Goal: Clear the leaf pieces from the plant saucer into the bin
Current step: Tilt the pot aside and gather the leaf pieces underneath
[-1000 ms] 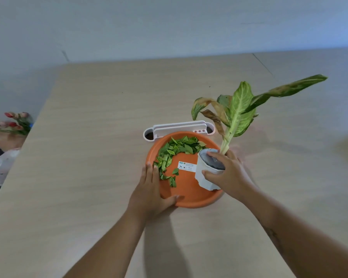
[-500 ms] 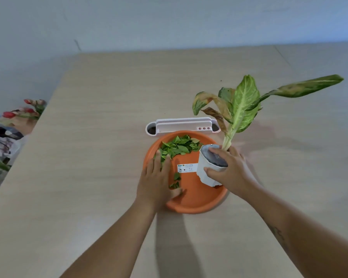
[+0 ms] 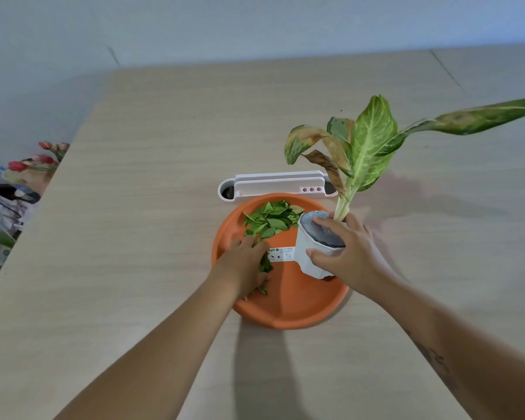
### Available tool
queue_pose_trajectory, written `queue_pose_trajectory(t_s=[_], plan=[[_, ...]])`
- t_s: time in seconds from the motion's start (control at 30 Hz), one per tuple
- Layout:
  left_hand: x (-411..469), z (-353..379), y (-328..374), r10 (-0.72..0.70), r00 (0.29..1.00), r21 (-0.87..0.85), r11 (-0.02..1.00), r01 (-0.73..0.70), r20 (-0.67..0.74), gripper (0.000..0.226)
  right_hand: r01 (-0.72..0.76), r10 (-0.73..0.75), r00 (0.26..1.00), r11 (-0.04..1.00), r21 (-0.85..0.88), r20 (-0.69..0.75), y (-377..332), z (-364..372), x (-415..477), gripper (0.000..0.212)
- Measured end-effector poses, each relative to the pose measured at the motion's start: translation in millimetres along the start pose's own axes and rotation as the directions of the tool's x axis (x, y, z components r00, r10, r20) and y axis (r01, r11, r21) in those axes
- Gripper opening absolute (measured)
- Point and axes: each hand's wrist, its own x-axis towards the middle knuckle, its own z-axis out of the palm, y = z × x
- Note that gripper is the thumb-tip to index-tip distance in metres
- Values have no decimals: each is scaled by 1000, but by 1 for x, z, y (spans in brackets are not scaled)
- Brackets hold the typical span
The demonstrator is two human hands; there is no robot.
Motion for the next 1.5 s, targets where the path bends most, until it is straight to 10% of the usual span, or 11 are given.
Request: queue_pose_trajectory(t_s=[0.43, 0.7, 1.03, 1.5], plan=[[38, -10, 1, 91, 993, 91, 991, -97, 72, 67, -16, 17, 999, 999, 35, -48, 2, 3, -6, 59], [22, -13, 1, 83, 963, 124, 991, -52, -256, 39, -21, 26, 998, 995, 93, -56, 5, 5, -5, 58], [86, -14, 22, 480, 871, 411, 819, -401, -107, 42, -10, 51, 983, 974, 226, -179, 23, 12, -10, 59], [74, -1, 15, 439, 844, 327, 882, -339, -309, 39, 45, -2, 982, 974, 223, -188, 26, 15, -14, 57]])
